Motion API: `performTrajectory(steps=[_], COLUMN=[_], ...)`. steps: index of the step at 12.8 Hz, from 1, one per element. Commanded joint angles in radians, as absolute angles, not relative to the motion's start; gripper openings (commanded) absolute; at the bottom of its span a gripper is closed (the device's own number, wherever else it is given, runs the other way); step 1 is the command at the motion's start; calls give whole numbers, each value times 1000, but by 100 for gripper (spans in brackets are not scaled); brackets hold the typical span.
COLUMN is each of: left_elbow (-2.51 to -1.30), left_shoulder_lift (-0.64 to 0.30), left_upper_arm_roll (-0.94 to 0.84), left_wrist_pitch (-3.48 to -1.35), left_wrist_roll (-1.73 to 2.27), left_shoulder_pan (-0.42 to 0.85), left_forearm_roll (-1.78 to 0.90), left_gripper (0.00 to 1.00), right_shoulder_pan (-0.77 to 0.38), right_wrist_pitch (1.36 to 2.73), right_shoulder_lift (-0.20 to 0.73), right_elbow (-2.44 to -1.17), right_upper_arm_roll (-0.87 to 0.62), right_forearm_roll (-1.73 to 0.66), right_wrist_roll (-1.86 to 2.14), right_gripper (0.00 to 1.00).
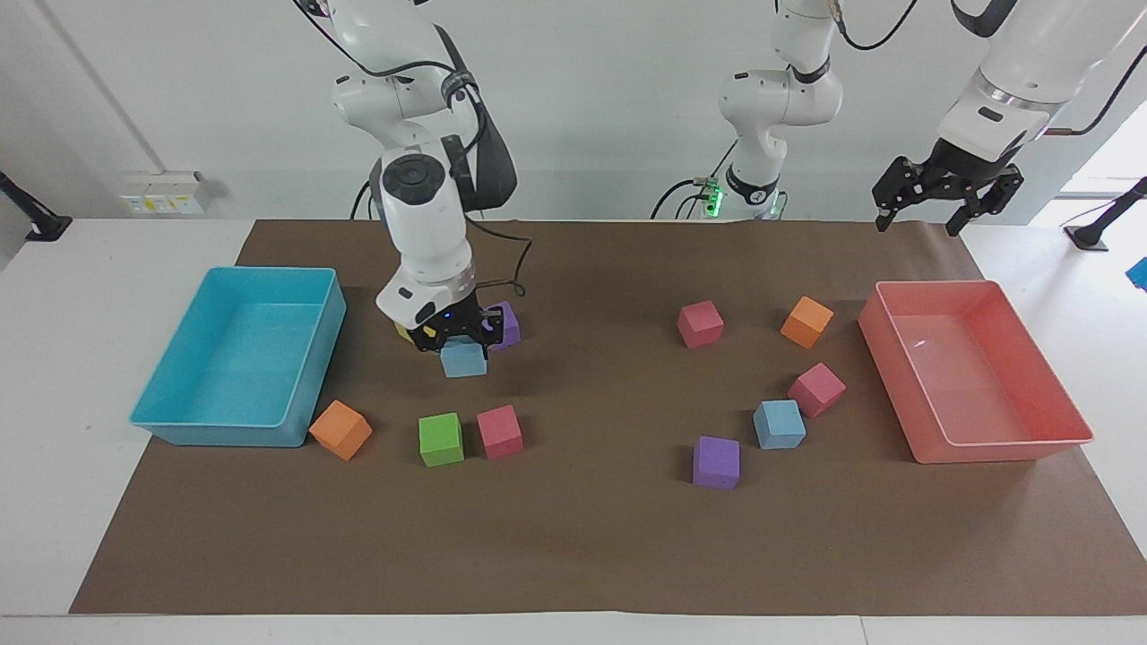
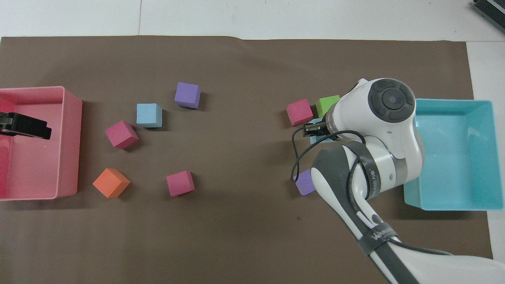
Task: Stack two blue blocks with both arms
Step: 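Carry the light-blue cube with the right gripper toward the table center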
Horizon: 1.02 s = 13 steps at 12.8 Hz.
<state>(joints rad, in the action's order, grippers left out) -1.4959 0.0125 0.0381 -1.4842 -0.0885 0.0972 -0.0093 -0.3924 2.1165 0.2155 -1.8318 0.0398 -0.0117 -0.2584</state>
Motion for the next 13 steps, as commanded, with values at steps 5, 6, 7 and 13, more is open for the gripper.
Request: performTrajectory(steps=[5,6,7,13], left_elbow=[-1490,-1489,-1491,-1490], left_shoulder_lift=[12,12,12,9], left_upper_arm_roll=[28,28,26,26], left_wrist_pitch=[-1480,-1480,-1479,-1505], left_wrist_roll=[-95,-91,-91,-97], left_shoulder_pan=[103,103,103,103], left_forearm_roll=[-18,-18,-20,-23], left_gripper=[100,100,100,100], right_shoulder_pan=[-604,-626,-641,-658], right_wrist_pitch=[2078,2085,2091,2199], right_shoulder_lift=[529,540,546,560], right_elbow=[-1523,-1520,-1525,-1591], right_upper_arm_roll=[41,41,41,41], right_forearm_roll=[3,3,5,21], right_wrist_roll=[-616,-646,-678,-696], right_gripper=[0,0,0,0])
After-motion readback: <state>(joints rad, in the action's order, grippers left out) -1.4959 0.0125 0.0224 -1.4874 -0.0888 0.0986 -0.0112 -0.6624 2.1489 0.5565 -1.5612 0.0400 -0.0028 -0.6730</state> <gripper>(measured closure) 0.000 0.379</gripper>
